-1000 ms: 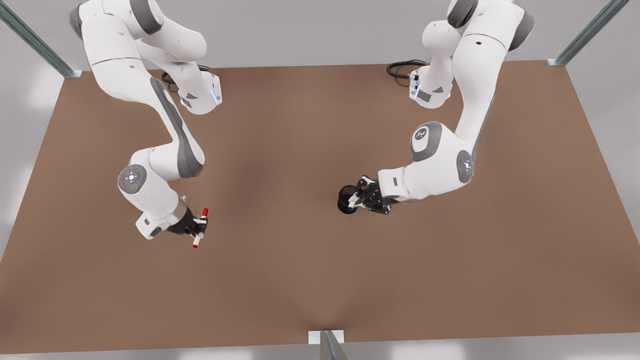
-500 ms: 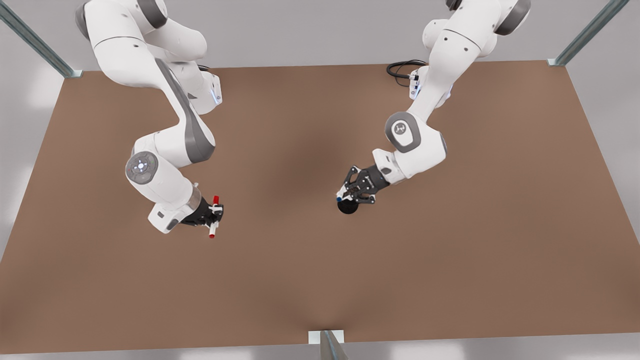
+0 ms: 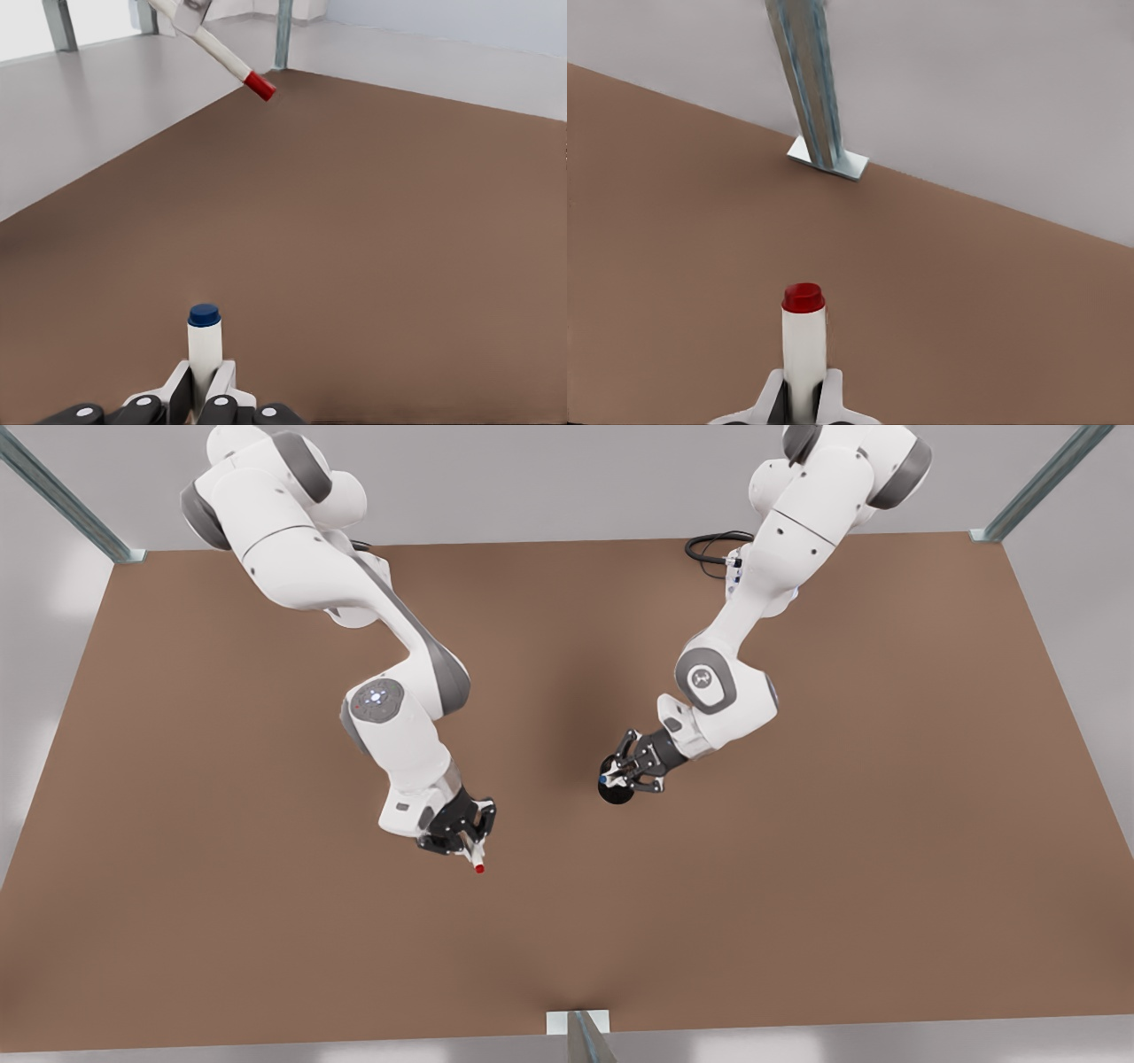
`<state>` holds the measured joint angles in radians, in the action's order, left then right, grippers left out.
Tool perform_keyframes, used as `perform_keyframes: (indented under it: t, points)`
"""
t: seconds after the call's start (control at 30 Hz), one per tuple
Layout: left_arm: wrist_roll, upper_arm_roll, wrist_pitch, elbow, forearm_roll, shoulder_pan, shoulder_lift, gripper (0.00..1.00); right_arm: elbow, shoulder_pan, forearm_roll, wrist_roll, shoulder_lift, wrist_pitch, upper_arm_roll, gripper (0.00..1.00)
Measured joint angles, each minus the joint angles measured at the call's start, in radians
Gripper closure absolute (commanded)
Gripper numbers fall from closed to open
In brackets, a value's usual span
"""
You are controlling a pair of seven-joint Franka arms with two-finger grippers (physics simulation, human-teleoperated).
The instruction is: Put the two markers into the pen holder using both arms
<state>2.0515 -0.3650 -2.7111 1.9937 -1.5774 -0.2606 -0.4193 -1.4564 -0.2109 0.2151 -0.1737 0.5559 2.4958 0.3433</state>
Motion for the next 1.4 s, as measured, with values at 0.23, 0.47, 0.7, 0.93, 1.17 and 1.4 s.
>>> perform_keyframes:
  t: [0.23,0.47,0.7,0.93,1.17,1.4]
  points:
    - [0.151,0.004,0.05,0.015,0.023,0.068,0.037,0.0,0.108,-0.119,0.093,0.004,0.071,0.105,-0.017,0.79]
    - [0.115,0.021,0.385,-0.222,0.624,0.379,0.044,0.0,0.1,-0.217,0.182,-0.034,0.075,0.173,-0.017,0.79]
    - [-0.402,0.022,0.795,-0.546,1.372,0.356,0.057,0.0,0.093,-0.357,0.469,-0.215,0.055,0.086,-0.002,0.79]
    - [-0.985,0.282,1.036,-0.581,1.574,0.25,0.292,0.0,0.097,-0.412,0.713,-0.475,0.098,0.023,-0.011,0.79]
    - [-1.367,0.314,1.144,-0.577,1.601,0.22,0.275,0.0,0.138,-0.465,0.901,-0.723,0.168,0.005,-0.015,0.79]
    - [-1.627,0.314,1.18,-0.577,1.604,0.208,0.271,0.0,0.255,-0.532,1.017,-0.924,0.286,-0.004,-0.059,0.79]
